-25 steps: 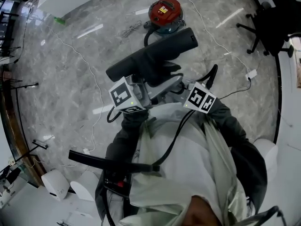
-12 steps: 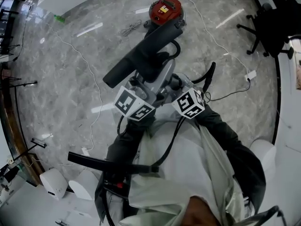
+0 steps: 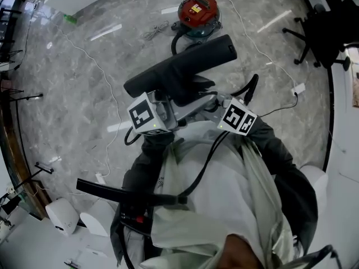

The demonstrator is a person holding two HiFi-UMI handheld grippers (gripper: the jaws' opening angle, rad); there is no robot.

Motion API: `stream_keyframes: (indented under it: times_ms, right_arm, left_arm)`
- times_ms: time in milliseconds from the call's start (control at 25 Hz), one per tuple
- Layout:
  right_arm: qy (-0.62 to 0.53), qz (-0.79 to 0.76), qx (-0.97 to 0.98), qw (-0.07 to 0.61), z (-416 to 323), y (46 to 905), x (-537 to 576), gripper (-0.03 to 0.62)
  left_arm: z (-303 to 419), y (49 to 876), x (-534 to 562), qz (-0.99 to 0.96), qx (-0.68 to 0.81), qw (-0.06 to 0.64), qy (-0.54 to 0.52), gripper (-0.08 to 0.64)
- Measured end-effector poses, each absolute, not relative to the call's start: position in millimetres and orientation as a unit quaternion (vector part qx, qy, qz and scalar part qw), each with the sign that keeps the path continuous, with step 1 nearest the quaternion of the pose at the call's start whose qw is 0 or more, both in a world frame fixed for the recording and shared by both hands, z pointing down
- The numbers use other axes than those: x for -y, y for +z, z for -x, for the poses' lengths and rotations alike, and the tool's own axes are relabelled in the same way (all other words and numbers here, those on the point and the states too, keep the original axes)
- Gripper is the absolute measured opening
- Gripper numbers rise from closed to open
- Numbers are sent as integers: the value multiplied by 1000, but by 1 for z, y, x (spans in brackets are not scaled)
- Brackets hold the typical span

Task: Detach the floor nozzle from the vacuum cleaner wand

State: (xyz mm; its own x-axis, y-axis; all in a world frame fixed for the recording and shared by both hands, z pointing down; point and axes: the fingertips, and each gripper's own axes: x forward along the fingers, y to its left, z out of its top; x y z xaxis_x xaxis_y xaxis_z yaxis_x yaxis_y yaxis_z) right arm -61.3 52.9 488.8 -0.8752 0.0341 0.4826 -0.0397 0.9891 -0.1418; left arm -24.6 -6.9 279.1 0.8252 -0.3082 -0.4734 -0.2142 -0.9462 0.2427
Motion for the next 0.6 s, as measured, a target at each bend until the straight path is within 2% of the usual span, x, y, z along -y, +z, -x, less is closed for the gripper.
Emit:
stream_keyframes:
  times_ms: [240,360,480,600]
  right_arm:
    - [19,-176,939,296,60,499,-13,38]
    - [-40,-300,907,293,49,486,3,37]
    - [-69,-335,900,271,42,467,10,37]
    - [-63,-286,919,263,48,459,4,38]
  left_arm:
    - [52,295,41,-900,334,117,-253,75]
    - [56,288,40,-875,404,111,-242,77]
    - [44,267,32,-886,390,77,-238,78]
    - [40,257,26,-905,339,72,-246,80]
